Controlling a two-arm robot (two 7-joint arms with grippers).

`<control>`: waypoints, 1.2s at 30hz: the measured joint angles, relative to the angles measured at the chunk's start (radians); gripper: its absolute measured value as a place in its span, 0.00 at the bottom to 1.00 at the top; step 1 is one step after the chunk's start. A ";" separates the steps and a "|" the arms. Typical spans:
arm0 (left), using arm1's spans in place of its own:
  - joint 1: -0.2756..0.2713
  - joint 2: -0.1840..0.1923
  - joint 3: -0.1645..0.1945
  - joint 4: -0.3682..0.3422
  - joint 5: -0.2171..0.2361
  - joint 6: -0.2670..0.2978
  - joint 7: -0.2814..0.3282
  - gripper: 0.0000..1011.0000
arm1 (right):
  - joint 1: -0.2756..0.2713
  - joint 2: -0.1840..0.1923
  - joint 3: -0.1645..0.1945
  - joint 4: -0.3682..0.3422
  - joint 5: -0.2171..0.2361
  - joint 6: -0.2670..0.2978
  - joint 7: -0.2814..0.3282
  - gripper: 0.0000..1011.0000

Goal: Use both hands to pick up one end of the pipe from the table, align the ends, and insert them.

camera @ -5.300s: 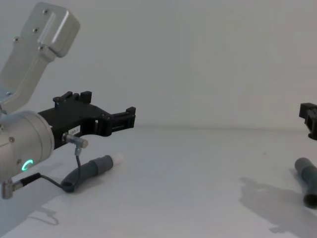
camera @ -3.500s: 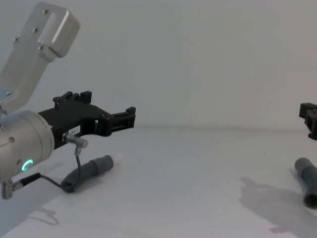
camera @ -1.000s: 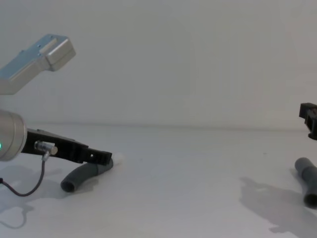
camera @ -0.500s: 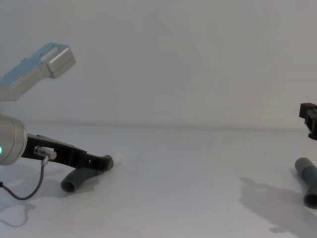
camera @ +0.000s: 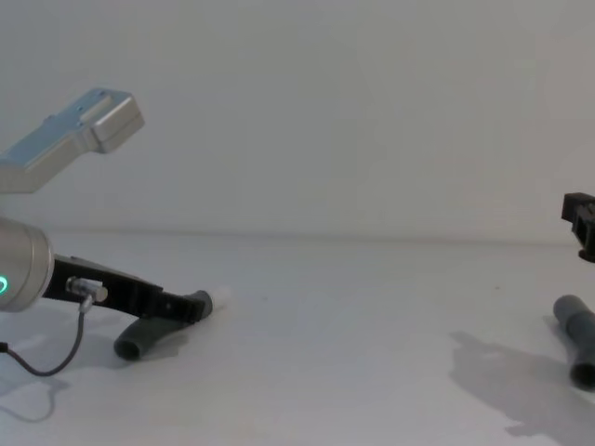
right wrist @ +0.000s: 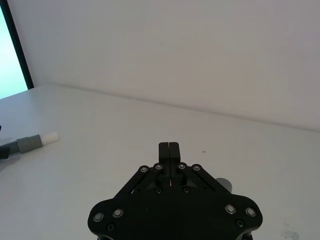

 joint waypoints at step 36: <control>-0.004 -0.012 -0.008 0.013 0.012 0.005 -0.024 0.99 | 0.000 0.000 0.000 0.000 0.000 0.000 0.000 0.00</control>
